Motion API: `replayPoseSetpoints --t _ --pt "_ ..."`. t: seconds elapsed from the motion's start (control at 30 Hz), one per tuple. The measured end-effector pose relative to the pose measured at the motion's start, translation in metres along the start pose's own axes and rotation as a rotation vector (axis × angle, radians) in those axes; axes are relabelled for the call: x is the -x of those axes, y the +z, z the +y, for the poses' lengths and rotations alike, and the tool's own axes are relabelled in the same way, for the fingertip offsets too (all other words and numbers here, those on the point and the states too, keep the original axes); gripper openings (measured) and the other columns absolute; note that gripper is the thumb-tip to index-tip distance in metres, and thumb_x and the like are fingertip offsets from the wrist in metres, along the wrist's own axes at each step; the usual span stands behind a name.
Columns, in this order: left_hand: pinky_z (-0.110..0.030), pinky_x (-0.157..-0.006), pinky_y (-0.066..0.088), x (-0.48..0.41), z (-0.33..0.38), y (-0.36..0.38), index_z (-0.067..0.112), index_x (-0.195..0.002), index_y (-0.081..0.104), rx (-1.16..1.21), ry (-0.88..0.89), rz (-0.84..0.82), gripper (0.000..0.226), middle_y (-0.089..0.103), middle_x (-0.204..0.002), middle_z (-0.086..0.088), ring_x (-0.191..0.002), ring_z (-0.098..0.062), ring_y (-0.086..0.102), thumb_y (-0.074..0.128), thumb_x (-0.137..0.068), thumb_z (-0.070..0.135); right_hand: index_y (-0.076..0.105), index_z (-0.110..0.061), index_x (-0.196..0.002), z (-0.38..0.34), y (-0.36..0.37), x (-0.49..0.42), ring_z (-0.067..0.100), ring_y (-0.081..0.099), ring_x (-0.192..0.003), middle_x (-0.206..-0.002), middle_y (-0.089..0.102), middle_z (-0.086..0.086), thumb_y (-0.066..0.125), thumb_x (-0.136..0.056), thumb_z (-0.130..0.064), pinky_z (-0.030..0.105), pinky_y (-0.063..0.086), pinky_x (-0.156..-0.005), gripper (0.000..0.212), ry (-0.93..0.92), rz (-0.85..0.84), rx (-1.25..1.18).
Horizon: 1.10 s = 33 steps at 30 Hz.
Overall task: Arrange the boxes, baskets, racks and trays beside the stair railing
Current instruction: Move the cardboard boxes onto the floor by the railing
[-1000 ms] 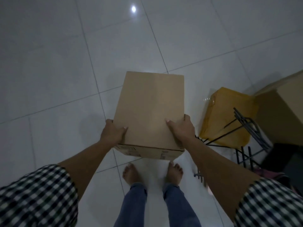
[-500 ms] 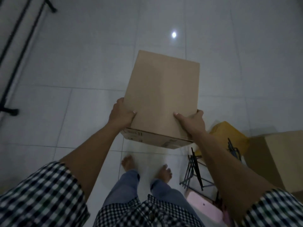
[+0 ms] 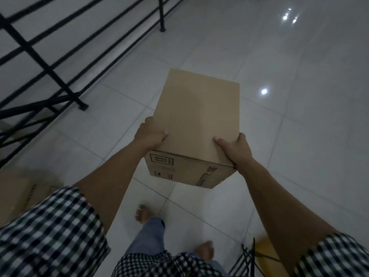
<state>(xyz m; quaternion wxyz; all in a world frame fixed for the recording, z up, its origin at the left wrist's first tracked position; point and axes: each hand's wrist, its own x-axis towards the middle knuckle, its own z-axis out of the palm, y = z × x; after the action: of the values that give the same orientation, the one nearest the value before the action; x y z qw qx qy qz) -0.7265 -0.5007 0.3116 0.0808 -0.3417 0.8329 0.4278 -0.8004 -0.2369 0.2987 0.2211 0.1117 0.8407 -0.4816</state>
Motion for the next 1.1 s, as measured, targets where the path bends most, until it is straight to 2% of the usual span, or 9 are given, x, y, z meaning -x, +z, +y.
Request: replayPoseSetpoints --t 0.1,0.27,0.37,0.57,0.67,0.8,1.0,1.1 --pt "-0.044 -0.103 0.043 -0.029 -0.033 -0.043 0.011 -0.143 0.033 0.041 -0.032 0.027 0.071 0.047 -0.139 -0.011 -0.124 -0.031 0.048 0.069 -0.087 0.035 0.036 -0.019 -0.144 -0.04 0.056 -0.015 0.026 0.058 -0.115 -0.132 0.057 0.0 0.082 -0.069 -0.057 0.043 0.05 -0.094 0.095 -0.029 -0.06 0.061" --pt "-0.043 -0.101 0.045 -0.074 -0.095 -0.122 0.011 -0.143 0.033 0.142 -0.124 0.075 0.074 0.048 -0.137 -0.009 -0.121 -0.029 0.05 0.07 -0.084 0.036 0.036 -0.017 -0.143 -0.104 0.159 -0.033 0.028 0.057 -0.116 -0.134 0.056 0.003 0.082 -0.07 -0.057 0.044 0.049 -0.096 0.095 -0.064 -0.152 0.139" --pt "-0.044 -0.102 0.045 -0.09 -0.134 -0.165 0.014 -0.144 0.034 0.189 -0.182 0.116 0.082 0.048 -0.135 -0.005 -0.123 -0.027 0.049 0.068 -0.076 0.045 0.036 -0.017 -0.14 -0.136 0.218 -0.037 0.026 0.057 -0.111 -0.131 0.057 0.003 0.083 -0.07 -0.055 0.042 0.05 -0.092 0.092 -0.064 -0.208 0.172" --pt "-0.044 -0.101 0.046 -0.108 -0.21 -0.22 0.016 -0.142 0.035 0.323 -0.322 0.227 0.073 0.049 -0.133 -0.004 -0.12 -0.026 0.051 0.07 -0.082 0.038 0.037 -0.014 -0.133 -0.181 0.325 -0.048 0.032 0.057 -0.114 -0.13 0.056 0.007 0.083 -0.07 -0.052 0.052 0.05 -0.097 0.087 -0.08 -0.347 0.308" --pt "-0.045 -0.097 0.049 -0.12 -0.246 -0.24 0.016 -0.137 0.042 0.38 -0.409 0.286 0.072 0.053 -0.128 -0.003 -0.115 -0.027 0.055 0.071 -0.077 0.041 0.037 -0.015 -0.135 -0.198 0.378 -0.058 0.032 0.057 -0.113 -0.129 0.056 0.006 0.081 -0.071 -0.055 0.053 0.05 -0.096 0.088 -0.11 -0.437 0.398" --pt "-0.046 -0.096 0.051 -0.14 -0.298 -0.258 0.021 -0.137 0.041 0.49 -0.549 0.353 0.084 0.054 -0.128 -0.001 -0.115 -0.027 0.056 0.071 -0.064 0.052 0.038 -0.015 -0.14 -0.214 0.457 -0.081 0.031 0.057 -0.115 -0.132 0.056 0.007 0.08 -0.071 -0.058 0.048 0.05 -0.096 0.092 -0.152 -0.552 0.512" --pt "-0.046 -0.093 0.051 -0.186 -0.391 -0.243 0.028 -0.138 0.038 0.606 -0.74 0.417 0.092 0.054 -0.124 0.001 -0.112 -0.027 0.057 0.066 -0.055 0.054 0.038 -0.019 -0.144 -0.201 0.582 -0.129 0.032 0.055 -0.123 -0.138 0.055 0.005 0.082 -0.064 -0.065 0.049 0.047 -0.102 0.103 -0.144 -0.742 0.692" --pt "-0.048 -0.093 0.05 -0.216 -0.439 -0.233 0.025 -0.135 0.042 0.593 -0.794 0.436 0.081 0.059 -0.122 0.0 -0.109 -0.026 0.058 0.066 -0.061 0.048 0.038 -0.02 -0.144 -0.185 0.641 -0.152 0.031 0.055 -0.124 -0.138 0.055 0.004 0.083 -0.066 -0.062 0.05 0.046 -0.103 0.099 -0.153 -0.794 0.743"
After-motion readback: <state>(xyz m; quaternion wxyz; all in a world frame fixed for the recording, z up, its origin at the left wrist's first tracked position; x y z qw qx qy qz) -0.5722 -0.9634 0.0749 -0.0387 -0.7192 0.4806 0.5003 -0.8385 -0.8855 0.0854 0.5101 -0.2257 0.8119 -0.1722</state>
